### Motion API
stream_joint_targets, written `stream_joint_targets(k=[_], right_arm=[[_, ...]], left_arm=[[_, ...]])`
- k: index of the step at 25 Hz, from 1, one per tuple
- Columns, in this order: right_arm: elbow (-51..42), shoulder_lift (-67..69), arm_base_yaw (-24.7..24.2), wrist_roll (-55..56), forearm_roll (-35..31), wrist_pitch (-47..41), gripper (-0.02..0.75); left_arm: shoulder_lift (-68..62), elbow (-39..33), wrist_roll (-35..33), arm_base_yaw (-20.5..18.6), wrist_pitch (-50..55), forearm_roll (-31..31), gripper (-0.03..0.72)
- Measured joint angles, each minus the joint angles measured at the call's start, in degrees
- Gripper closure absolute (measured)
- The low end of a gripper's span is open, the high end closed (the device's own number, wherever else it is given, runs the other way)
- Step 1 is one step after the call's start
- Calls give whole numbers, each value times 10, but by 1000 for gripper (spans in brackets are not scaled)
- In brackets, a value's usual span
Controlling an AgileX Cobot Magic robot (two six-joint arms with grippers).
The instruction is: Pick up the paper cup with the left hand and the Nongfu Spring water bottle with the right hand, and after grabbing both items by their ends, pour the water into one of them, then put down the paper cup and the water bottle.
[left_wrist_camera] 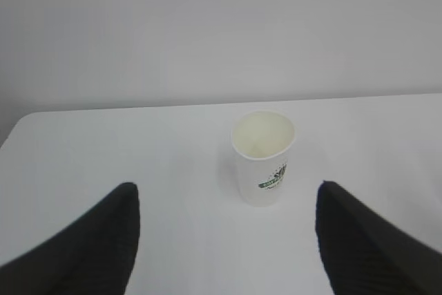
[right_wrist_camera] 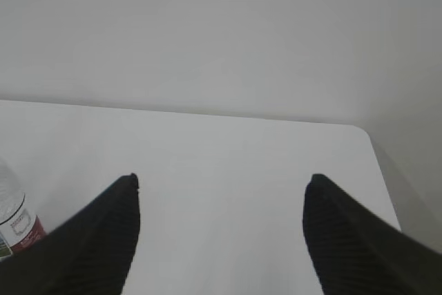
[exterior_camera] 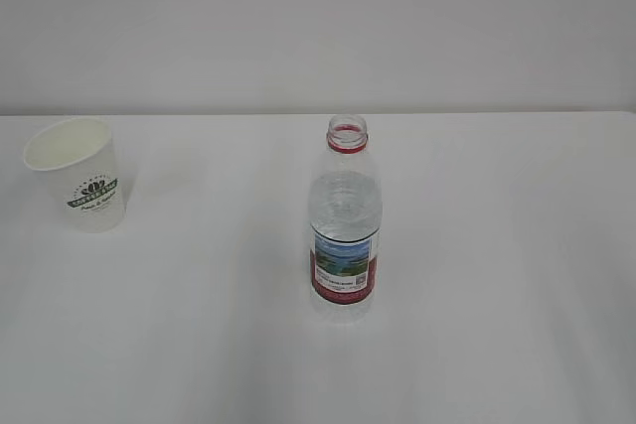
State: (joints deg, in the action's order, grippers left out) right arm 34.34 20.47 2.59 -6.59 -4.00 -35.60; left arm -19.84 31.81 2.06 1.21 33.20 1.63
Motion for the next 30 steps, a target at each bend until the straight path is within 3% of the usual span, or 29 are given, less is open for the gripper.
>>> stream_joint_targets(k=[30], right_arm=[[9,153,0,-19,0,176,184]], left_arm=[[-221,43,0,0,-248,0,109]])
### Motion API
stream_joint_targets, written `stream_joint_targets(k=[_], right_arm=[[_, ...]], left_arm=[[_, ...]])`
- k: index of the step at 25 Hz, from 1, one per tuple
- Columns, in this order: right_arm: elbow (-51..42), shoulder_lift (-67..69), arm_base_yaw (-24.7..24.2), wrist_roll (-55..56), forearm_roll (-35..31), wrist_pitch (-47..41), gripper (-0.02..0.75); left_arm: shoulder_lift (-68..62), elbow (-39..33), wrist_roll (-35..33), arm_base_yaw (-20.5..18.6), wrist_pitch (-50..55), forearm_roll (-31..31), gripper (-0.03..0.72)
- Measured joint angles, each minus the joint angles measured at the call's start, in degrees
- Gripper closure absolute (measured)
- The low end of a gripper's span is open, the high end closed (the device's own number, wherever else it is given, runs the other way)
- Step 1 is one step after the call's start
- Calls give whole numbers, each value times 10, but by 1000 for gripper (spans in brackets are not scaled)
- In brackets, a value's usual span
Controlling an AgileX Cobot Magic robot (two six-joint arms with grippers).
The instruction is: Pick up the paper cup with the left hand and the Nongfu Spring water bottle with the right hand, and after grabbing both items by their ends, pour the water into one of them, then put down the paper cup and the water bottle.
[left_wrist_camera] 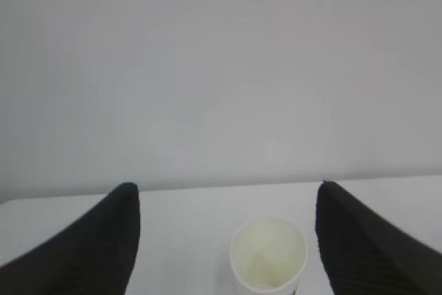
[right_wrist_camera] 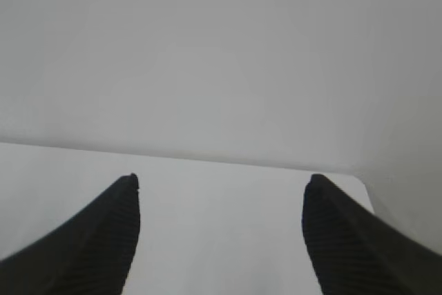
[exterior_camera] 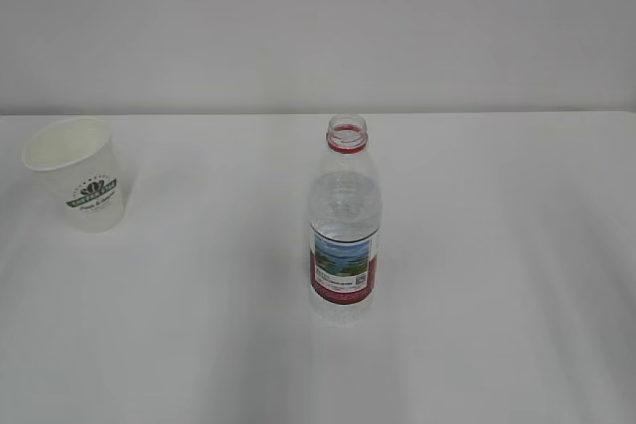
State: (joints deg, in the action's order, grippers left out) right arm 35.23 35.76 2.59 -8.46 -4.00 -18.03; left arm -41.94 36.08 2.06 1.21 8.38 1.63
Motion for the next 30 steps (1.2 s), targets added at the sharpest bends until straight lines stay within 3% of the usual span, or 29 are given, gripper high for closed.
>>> stream_joint_targets(k=[17,30], right_arm=[[0,127,0,0,0,180,184],[0,231,0,0,6,297,185]], left_arm=[[-160,0,0,0,-175,0,109],[-244,0,0,0,-236,0,109]])
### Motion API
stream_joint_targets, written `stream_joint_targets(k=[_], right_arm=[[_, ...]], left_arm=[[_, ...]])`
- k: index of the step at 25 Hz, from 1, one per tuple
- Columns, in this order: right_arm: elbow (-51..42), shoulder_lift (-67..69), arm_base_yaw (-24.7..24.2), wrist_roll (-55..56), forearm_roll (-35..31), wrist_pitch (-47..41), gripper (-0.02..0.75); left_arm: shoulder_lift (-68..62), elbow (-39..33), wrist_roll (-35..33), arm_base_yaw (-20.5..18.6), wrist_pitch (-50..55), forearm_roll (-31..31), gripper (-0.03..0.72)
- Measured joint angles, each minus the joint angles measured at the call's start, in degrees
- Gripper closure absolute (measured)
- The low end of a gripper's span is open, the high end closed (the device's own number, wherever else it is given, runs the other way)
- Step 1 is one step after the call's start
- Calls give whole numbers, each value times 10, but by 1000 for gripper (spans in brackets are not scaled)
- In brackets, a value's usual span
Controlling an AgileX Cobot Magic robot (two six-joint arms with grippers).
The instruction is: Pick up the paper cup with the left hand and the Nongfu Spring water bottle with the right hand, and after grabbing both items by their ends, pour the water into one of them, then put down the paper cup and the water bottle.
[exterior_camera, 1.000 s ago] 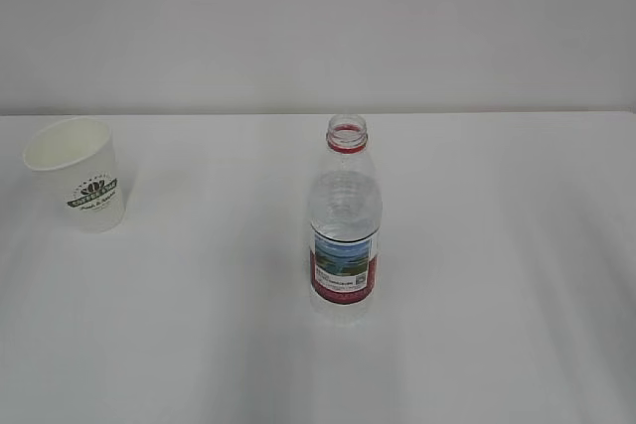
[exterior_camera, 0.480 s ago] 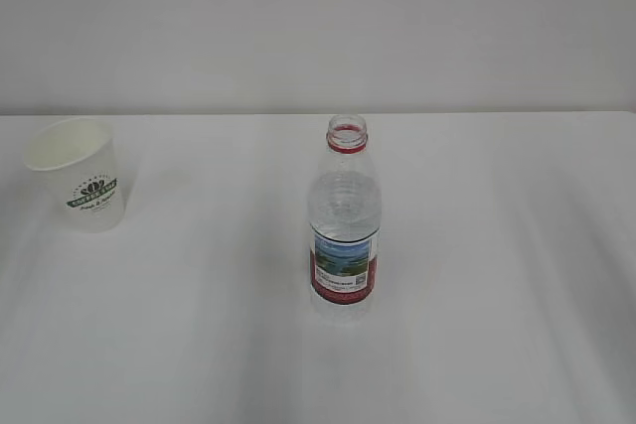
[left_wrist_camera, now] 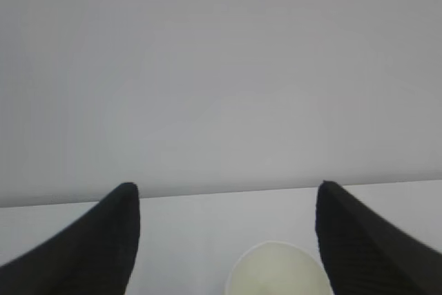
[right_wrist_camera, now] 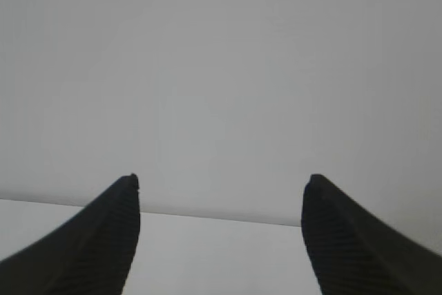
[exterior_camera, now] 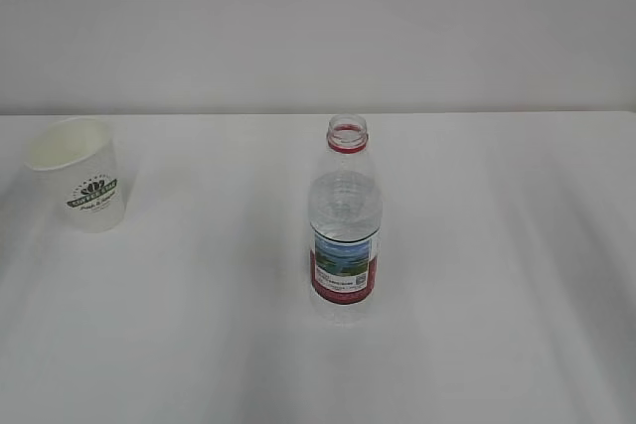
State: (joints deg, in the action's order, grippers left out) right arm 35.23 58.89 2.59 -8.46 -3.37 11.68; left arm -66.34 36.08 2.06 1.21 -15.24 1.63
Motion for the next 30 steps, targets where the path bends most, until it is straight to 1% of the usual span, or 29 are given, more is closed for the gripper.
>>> stream_joint_targets(k=[12,24,27,30], right_arm=[[0,88,0,0,8,81,185],[0,186,0,24,21,87,186],[0,207,0,30,27,88,185],[0,222,0,37,43,98,186]], left_arm=[[-89,0,0,0,-39,0,109],[-156,-2,0,0,-74,0,109],[-171,-16,0,0,-94,0,109],[-177,-47,0,0,-131,-4,109]])
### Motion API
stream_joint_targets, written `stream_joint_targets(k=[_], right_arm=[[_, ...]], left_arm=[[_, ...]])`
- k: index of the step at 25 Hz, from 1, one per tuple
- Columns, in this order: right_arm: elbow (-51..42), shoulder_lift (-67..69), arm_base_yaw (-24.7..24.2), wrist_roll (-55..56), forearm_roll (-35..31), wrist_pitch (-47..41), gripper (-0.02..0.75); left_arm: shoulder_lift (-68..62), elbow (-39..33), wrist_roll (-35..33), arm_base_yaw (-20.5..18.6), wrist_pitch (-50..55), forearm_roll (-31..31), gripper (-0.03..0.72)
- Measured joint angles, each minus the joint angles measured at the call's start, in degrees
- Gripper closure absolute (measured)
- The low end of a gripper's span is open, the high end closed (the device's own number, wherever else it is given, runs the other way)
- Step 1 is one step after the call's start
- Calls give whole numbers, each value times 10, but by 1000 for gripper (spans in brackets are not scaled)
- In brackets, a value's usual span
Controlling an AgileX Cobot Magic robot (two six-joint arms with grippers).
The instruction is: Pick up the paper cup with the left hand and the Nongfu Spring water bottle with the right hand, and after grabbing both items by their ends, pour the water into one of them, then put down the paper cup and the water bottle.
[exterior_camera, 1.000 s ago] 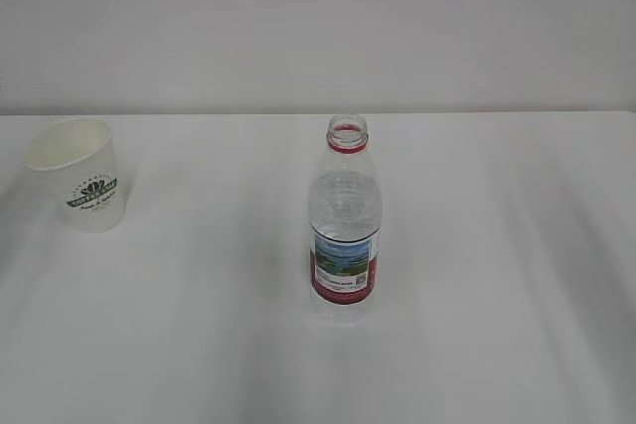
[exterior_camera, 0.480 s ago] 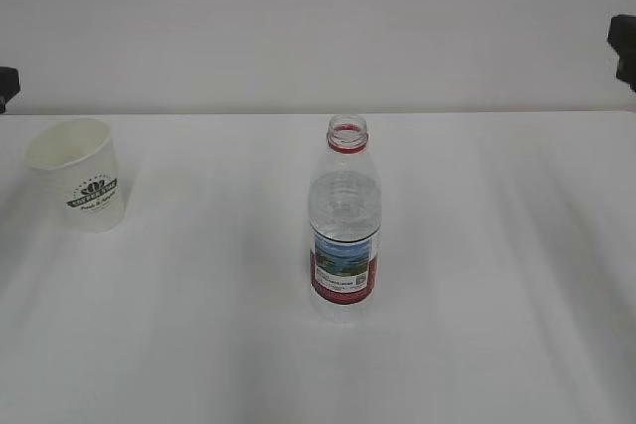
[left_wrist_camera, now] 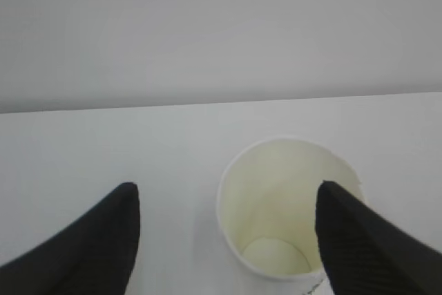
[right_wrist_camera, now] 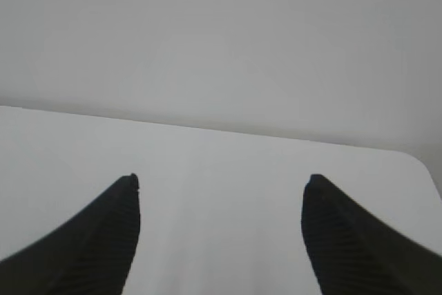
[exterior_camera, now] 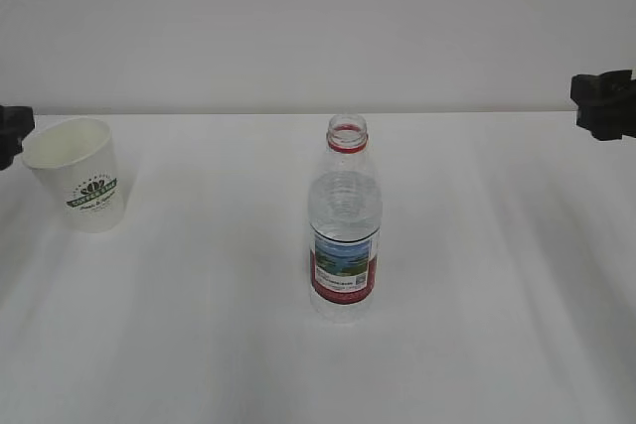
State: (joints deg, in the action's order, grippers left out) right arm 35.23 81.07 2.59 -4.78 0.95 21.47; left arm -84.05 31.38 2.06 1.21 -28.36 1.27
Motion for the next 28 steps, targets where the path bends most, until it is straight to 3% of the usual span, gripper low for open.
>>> stream_joint_targets(k=[10,21,28], right_arm=[[-46,6,0,55,52,71,186],[-138,6,0,68,58,143,186],[-200,6,0,87,69,193,186]], left_arm=[[0,-89,0,0,-85,-13,109],[-17,-166,24,0,-148,-13,109],[-56,-229,48,0,-247,-6,109]])
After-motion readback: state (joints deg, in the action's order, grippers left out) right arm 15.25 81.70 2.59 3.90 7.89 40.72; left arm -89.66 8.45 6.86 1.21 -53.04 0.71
